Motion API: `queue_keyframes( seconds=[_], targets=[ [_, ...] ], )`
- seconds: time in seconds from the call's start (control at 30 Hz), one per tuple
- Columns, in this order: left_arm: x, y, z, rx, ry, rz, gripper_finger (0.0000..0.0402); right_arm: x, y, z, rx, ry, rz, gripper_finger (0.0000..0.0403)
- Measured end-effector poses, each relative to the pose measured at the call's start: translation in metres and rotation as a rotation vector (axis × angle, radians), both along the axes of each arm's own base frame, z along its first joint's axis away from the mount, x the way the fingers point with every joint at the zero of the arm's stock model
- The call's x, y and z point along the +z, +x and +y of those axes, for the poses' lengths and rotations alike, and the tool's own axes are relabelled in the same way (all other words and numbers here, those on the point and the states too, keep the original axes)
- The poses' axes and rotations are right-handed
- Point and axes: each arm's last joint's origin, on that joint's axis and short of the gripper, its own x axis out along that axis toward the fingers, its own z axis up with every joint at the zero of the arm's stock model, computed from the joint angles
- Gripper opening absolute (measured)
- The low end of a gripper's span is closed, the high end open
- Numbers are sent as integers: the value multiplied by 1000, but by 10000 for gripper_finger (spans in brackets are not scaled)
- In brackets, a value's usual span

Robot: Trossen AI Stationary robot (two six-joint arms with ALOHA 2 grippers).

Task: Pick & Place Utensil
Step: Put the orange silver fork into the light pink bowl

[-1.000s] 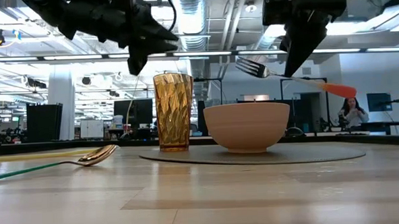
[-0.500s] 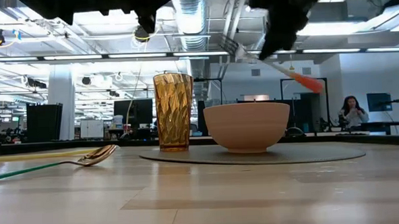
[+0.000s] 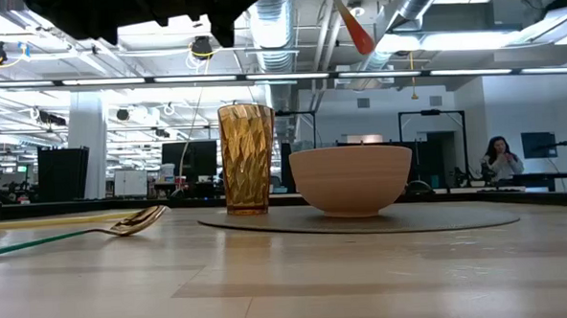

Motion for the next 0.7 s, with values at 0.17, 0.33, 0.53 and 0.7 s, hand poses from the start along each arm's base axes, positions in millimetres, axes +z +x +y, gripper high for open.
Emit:
queue_keyframes(
  seconds=[0.17,0.33,0.53,0.7],
  targets=[
    [-9,10,4,61,-9,-38,165,8,0,8,33,-75,-73,0],
    [-17,16,10,112,4,-63,161,20,2,10,3,-167,-188,0],
    [-10,16,21,156,40,-165,164,26,1,11,7,-197,-248,0],
    [0,18,25,157,41,-225,164,29,2,11,3,-198,-278,0]
  ],
)
